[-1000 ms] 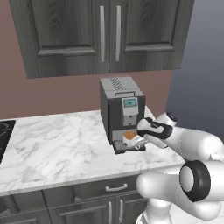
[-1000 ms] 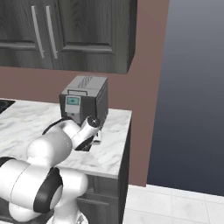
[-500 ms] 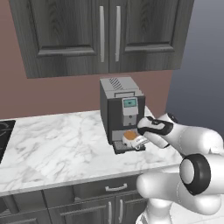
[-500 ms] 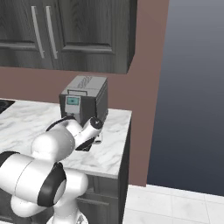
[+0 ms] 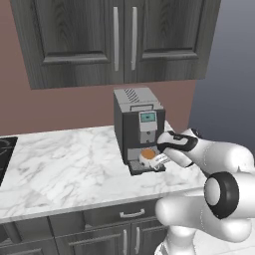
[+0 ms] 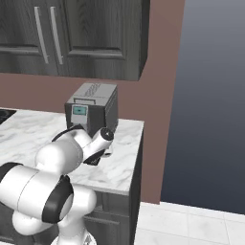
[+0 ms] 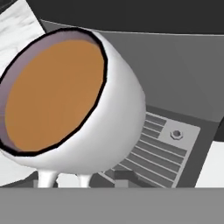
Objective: Pick up the brewed coffee from the coffee machine and place it next to the breakfast plate on the dining counter.
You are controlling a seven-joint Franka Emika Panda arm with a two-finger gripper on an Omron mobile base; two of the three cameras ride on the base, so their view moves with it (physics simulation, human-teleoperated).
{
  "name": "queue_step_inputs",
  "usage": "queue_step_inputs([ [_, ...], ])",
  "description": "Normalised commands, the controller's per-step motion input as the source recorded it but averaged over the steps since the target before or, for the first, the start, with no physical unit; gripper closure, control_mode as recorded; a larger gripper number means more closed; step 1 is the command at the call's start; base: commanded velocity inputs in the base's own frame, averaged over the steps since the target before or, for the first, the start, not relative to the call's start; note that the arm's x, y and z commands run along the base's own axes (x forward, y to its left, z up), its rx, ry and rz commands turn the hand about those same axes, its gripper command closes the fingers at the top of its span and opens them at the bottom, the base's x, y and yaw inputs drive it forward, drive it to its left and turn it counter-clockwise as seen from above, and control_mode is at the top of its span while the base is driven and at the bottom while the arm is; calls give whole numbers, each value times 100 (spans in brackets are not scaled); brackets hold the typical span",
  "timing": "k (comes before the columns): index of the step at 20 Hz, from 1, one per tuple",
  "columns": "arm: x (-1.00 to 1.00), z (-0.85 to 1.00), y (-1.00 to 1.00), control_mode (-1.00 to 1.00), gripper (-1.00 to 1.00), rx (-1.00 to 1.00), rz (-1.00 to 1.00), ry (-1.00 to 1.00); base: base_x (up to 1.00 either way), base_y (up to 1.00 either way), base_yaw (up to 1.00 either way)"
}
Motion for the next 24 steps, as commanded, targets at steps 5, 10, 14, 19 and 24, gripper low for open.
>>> queue_step_inputs([
  [5,-12,8,0,-100,100,0,8,0,0,0,0],
  [10,-35,38,0,-100,100,0,10,0,0,0,0],
  [14,-49,41,0,-100,100,0,11,0,0,0,0],
  [19,-59,7,0,-100,100,-1,14,0,0,0,0],
  [24,-49,18,-14,-100,100,0,10,-9,0,0,0],
])
